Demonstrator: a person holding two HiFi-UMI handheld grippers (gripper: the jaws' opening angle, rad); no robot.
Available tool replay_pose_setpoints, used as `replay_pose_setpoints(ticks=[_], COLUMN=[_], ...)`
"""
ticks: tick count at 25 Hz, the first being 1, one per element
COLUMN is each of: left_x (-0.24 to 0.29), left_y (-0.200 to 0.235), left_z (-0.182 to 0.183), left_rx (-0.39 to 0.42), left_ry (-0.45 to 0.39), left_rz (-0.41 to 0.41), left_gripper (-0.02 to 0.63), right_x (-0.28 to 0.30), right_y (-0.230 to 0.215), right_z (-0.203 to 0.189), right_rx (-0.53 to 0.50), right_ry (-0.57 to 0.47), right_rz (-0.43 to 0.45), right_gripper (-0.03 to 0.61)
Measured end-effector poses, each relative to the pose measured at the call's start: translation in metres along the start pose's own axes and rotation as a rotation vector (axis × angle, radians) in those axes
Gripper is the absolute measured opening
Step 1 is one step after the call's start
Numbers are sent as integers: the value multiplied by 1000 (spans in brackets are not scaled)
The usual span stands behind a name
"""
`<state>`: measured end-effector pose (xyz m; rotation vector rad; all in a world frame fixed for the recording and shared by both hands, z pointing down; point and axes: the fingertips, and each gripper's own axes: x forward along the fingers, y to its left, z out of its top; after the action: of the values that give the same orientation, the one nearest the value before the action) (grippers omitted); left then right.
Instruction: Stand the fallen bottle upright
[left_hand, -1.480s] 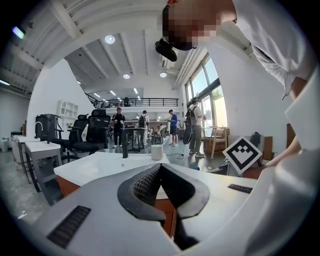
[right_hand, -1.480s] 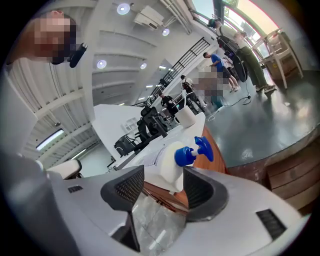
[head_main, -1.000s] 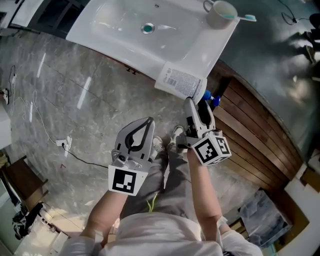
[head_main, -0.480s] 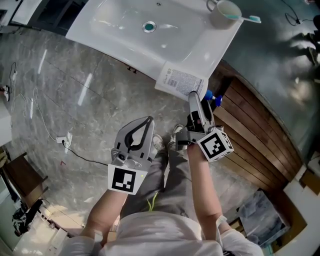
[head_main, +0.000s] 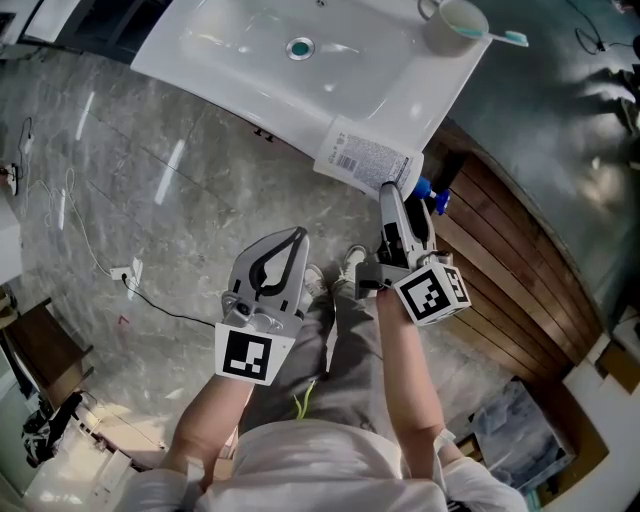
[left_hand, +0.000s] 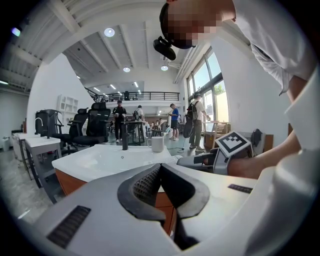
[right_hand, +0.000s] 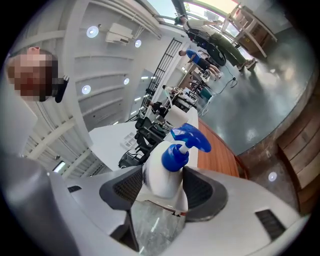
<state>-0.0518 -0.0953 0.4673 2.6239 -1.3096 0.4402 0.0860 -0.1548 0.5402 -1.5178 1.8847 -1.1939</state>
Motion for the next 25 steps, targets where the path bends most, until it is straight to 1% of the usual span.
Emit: replay_pose_setpoints(ticks=[5, 11, 18, 21, 25], left_x=[1, -1, -7, -8, -7], left_y=[-2, -2, 3, 5, 4], left_z=[3, 8, 5, 3, 1], left_rx=[3, -8, -19, -26, -32], left_ry=[-2, -18, -17, -15, -13], left_rz=[-4, 5, 15, 22, 23], left_gripper=[15, 15, 15, 15, 14], right_x=[-2, -3, -1, 0, 1], right_y=[8, 17, 16, 18, 10], right_z=[7, 18, 26, 29, 27], right_rx=[-106, -153, -94, -103, -38], right_ry=[13, 3, -39, -46, -45], right_rz=[5, 9, 7, 5, -1], right_gripper=[250, 250, 249, 249, 249])
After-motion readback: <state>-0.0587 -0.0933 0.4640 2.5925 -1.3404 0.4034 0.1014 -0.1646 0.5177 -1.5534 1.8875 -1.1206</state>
